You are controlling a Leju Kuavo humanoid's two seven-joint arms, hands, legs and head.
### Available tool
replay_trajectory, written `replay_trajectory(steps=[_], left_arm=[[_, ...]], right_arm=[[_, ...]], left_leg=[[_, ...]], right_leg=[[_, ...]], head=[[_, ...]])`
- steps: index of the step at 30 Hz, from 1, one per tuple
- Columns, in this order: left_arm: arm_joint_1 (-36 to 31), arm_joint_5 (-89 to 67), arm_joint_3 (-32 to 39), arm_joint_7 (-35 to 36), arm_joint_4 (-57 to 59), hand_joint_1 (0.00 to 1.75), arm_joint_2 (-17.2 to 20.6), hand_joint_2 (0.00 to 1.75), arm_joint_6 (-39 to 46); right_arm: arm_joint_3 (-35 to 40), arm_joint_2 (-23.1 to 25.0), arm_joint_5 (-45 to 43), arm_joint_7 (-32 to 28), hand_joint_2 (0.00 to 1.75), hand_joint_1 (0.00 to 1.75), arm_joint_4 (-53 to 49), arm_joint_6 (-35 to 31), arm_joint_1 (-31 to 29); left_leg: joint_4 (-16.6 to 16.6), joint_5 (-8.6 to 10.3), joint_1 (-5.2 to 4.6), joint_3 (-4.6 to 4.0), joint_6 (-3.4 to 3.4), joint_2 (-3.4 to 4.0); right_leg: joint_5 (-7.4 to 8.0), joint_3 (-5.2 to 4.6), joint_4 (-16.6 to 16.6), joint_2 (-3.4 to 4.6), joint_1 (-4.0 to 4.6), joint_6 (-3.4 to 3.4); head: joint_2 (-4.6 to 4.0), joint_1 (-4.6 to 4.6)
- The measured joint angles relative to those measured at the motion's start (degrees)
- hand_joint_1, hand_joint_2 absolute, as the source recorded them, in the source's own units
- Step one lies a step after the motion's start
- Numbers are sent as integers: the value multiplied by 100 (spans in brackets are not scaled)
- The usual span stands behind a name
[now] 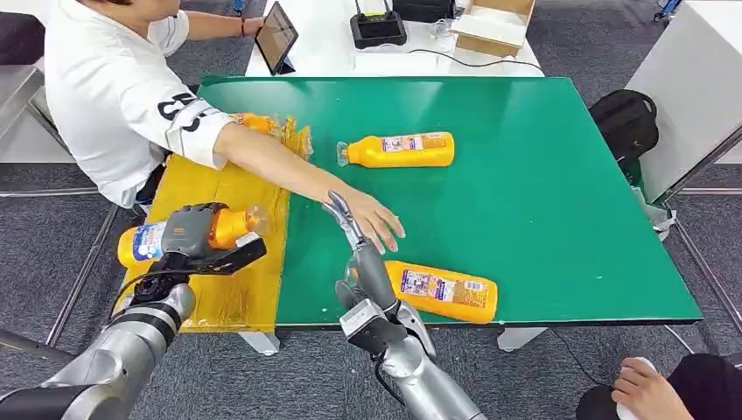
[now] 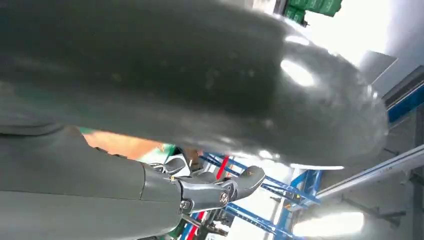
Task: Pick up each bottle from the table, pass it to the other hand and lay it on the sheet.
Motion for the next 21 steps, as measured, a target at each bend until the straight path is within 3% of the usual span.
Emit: replay_trajectory(steps=[16,17,18,20,21], left_arm=[[23,-98,-133,28,149,175,4,175,-151],[24,-232,-161,82,151,134,4,175,-207],[27,-332,-222,129,155,40,7,175,-256],[36,-490,-349,249,179,7,18,175,-348],[27,-524,-420,317,186,0,24,175,-413]], right_arm=[[-2,0,0,7,0,0,-31,22,27],[-2,0,0,9,0,0,-33,33,27],[-2,0,-2,11,0,0,-35,39,29],[-4,0,-4,24,0,0,-42,55,35],[-7,0,-4,26,0,0,-42,57,37]], left_leg=[[0,0,0,-1,0,0],[0,0,0,-1,0,0],[0,0,0,-1,0,0],[0,0,0,-1,0,0],[0,0,0,-1,0,-2]], right_leg=[[0,0,0,0,0,0],[0,0,0,0,0,0],[0,0,0,0,0,0],[0,0,0,0,0,0],[0,1,0,-1,0,0]], head=[[0,0],[0,0],[0,0],[0,0],[0,2]])
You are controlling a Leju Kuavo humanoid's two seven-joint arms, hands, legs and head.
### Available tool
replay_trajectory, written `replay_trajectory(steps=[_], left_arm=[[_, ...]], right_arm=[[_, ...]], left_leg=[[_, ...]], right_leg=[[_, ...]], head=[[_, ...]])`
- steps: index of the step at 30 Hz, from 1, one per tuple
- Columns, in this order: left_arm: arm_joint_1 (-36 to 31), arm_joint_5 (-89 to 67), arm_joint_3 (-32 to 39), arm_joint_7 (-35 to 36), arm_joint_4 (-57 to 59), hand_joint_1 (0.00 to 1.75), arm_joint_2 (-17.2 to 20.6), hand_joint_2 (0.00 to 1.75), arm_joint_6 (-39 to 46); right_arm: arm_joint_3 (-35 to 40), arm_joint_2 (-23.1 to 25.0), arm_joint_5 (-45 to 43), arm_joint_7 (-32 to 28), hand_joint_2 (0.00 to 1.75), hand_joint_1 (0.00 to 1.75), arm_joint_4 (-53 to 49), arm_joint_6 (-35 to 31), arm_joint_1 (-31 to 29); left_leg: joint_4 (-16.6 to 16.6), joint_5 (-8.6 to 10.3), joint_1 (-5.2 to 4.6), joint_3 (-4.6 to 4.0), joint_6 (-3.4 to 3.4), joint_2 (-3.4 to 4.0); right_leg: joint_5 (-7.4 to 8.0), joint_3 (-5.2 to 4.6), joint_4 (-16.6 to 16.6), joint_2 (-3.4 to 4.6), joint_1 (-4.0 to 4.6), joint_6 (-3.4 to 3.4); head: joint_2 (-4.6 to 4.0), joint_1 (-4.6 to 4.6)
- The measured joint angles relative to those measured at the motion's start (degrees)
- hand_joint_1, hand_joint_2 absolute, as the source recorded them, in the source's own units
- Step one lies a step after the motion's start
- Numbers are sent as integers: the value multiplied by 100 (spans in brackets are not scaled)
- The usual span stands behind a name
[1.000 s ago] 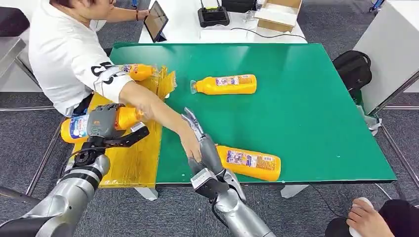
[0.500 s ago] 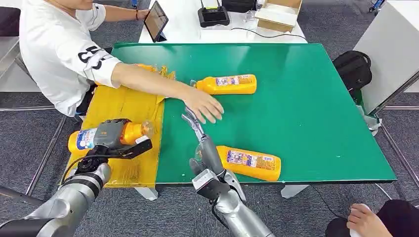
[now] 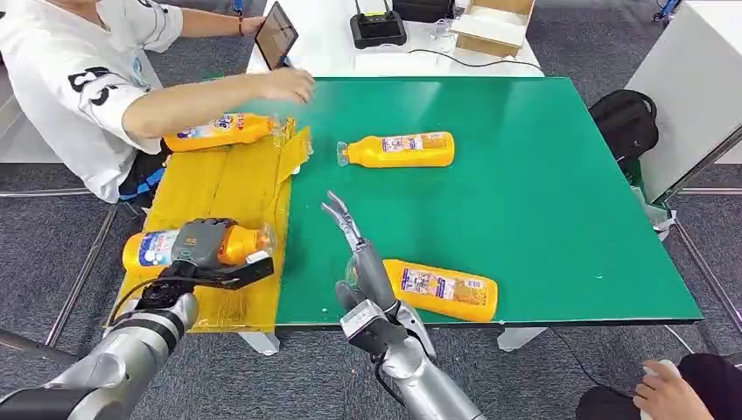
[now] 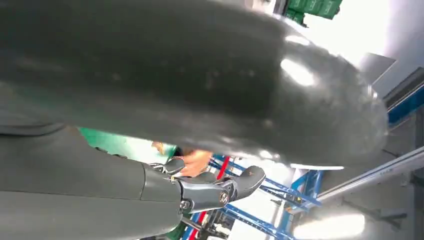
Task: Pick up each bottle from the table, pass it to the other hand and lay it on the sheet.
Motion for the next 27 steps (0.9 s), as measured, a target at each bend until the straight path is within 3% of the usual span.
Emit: replay_trajectory(steps=[8,16,23,27], left_arm=[[-86,1048,-80,-433,7,0,-74,175,-844],[-80,1640,88,-1026,-11,0,-188,175,-1054],[-150,3904,850,-1742,-256,0,-431,175,-3032],[-79,5422,1461,-2038,-494,0,-629,175,-3339]], right_arm=[[-61,-2,72,129,0,0,-33,-17,93],[-133,0,70,192,0,0,-33,83,97],[-350,37,-164,302,0,0,-13,-9,97],[-402,46,-136,308,0,0,39,-33,98]], left_leg=[[0,0,0,7,0,-6],[0,1,-1,10,0,-7],[0,1,-1,22,0,-10],[0,3,-1,21,-1,-3]], right_leg=[[0,11,-1,-3,-1,0],[0,13,-1,-3,-1,0],[0,28,-1,-7,-1,0],[5,20,-1,-5,-1,-1]], head=[[0,-2],[0,0],[0,-2],[0,-4]])
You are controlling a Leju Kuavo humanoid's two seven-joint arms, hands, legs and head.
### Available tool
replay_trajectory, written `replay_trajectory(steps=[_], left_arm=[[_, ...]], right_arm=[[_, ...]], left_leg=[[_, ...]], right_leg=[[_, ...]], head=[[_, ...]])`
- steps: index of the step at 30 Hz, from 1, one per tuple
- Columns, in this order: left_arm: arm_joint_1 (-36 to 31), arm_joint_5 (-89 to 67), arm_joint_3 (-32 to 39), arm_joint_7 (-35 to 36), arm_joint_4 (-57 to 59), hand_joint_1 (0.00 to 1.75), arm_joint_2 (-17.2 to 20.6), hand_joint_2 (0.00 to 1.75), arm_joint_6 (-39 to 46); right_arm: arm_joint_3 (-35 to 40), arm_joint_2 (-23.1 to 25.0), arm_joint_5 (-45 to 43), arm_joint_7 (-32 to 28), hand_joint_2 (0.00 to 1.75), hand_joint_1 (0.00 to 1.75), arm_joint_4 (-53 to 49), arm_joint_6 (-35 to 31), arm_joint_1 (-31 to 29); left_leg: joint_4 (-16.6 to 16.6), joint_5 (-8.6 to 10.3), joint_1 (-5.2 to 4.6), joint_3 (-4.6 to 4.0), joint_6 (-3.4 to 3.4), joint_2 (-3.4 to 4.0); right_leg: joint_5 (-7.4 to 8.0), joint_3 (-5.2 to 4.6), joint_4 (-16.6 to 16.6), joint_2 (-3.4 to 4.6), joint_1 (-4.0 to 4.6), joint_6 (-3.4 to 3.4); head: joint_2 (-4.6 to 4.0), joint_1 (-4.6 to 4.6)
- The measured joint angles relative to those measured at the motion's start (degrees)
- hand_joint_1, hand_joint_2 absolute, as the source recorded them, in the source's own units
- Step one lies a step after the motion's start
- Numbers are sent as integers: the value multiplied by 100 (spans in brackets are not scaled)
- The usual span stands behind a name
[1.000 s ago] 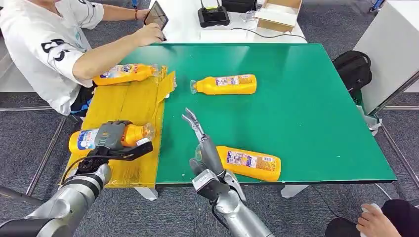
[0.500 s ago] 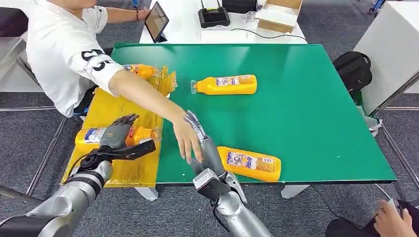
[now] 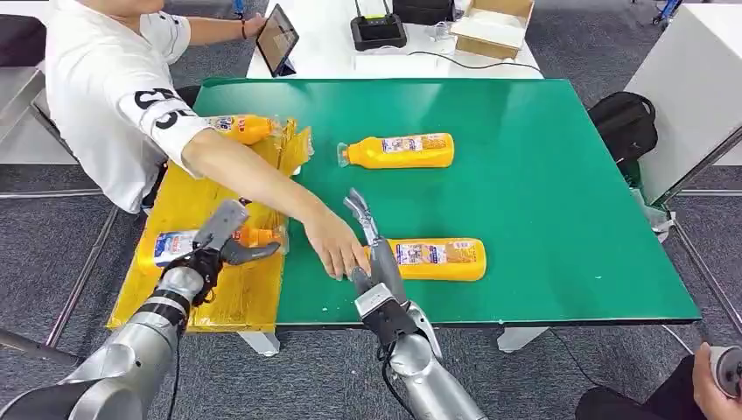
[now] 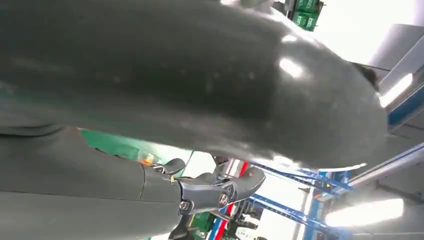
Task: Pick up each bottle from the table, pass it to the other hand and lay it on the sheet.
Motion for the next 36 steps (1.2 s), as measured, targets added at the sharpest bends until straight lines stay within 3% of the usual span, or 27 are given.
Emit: replay_trajectory(steps=[3,4,10,14,17,21,25,31,36], left_arm=[[122,1320,450,-330,-451,0,-237,175,437],[163,1867,562,-352,-663,0,-318,175,424],[411,3196,745,-351,-1414,0,-529,175,346],[817,3257,640,-496,-2213,0,-613,175,1297],[1061,3251,548,-507,-2659,0,-617,175,1496],[1562,3073,232,-511,-3356,0,-624,175,2267],[2102,3017,-227,-513,-3765,0,-582,175,2518],[2376,2955,-446,-511,-4017,0,-580,175,2546],[2486,2739,-556,-511,-4015,0,-580,175,2526]], right_arm=[[-9,2,116,50,0,0,48,-24,1],[-9,2,178,74,175,0,77,-31,-2],[-9,-32,458,266,175,0,255,-40,-69],[-7,-213,946,666,175,0,430,-37,-234],[-7,-332,1087,807,175,0,507,-42,-338],[-37,-716,1815,1660,175,0,575,-116,-622],[-140,-1260,2348,2463,175,0,765,487,-1187],[-170,-1591,2413,2597,175,0,916,608,-1494],[-146,-1768,2527,2933,175,0,1273,1161,-1755]], left_leg=[[0,2,1,-10,-3,0],[0,2,0,-10,-3,0],[0,1,1,-22,-3,-1],[0,1,1,-21,-2,5],[0,2,1,-23,-3,-3],[0,1,-3,-23,-2,3],[2,1,-8,-26,0,-2],[2,1,-4,-25,-1,-1],[2,1,0,-26,-1,0]], right_leg=[[7,-9,1,0,1,-11],[7,-9,1,0,1,-11],[5,-19,1,0,2,-11],[5,-21,-1,4,2,-11],[5,-20,-1,1,2,-11],[6,-21,-2,3,-1,-11],[8,-20,-4,1,-6,-7],[9,-21,-2,2,-1,-7],[8,-22,-2,2,2,-7]], head=[[0,2],[0,4],[0,2],[0,2],[0,2],[0,-2],[0,0],[0,0],[0,2]])
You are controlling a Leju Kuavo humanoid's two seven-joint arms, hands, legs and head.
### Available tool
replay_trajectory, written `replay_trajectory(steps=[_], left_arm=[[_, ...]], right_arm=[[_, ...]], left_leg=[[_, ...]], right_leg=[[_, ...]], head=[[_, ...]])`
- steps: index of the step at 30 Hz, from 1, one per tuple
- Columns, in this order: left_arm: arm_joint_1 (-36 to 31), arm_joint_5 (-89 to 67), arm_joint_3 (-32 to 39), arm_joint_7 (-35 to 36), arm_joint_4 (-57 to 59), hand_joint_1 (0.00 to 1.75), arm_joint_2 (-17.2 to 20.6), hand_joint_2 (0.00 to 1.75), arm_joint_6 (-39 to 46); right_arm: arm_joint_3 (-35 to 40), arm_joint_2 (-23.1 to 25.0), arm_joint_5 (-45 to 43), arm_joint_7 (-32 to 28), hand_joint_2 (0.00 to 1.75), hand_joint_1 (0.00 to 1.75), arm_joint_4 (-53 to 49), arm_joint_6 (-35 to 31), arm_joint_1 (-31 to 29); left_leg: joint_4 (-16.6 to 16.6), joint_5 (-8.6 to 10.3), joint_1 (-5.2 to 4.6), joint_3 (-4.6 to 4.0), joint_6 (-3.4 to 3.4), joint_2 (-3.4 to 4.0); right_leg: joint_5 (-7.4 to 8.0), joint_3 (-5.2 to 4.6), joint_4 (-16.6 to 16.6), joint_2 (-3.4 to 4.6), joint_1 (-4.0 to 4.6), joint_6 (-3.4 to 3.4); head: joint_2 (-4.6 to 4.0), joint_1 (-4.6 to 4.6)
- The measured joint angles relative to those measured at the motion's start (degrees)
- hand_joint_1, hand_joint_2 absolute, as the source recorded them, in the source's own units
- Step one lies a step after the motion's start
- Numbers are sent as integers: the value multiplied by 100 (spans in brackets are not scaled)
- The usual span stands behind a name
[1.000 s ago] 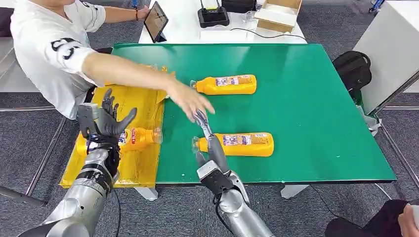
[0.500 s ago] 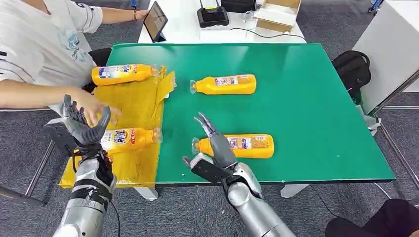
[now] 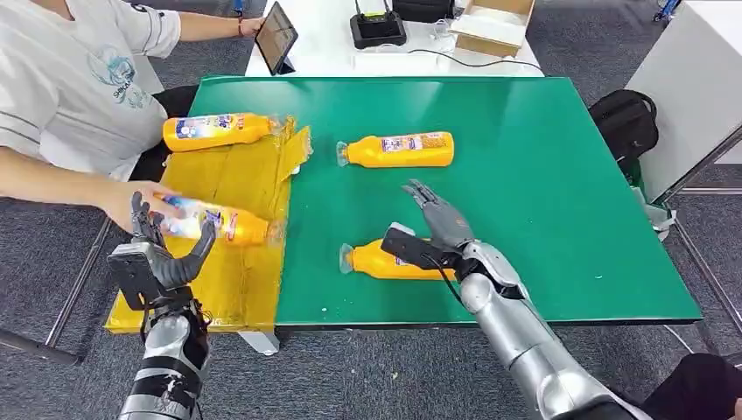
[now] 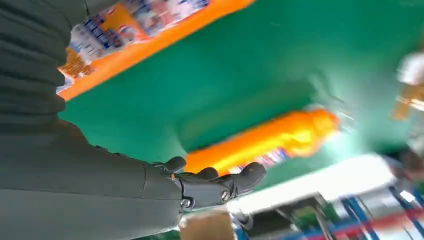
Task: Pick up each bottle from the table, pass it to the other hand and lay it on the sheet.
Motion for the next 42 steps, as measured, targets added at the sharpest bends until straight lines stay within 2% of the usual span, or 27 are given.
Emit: replay_trajectory(steps=[5,18,35,42], left_arm=[[28,-81,-50,0,177,0,-2,175,-26],[-65,-89,-227,2,531,0,-11,175,-31],[-168,-52,-299,2,760,0,-13,175,-33],[-146,-39,-284,0,811,0,-13,175,4]], right_arm=[[48,-79,-8,9,175,0,598,440,-290],[461,-168,-581,-741,175,0,1263,1534,-510],[811,-345,-643,-756,175,0,1418,1593,-625],[1110,-607,-439,-304,175,0,1002,956,-493]], left_leg=[[0,0,-2,0,0,-1],[0,0,-1,3,0,3],[0,0,-1,6,0,0],[0,0,-2,5,0,-1]], right_leg=[[0,1,-1,0,-2,0],[0,1,-1,1,-1,0],[0,3,-2,0,-1,0],[1,6,-1,0,-2,1]], head=[[0,0],[0,-2],[0,-2],[0,-2]])
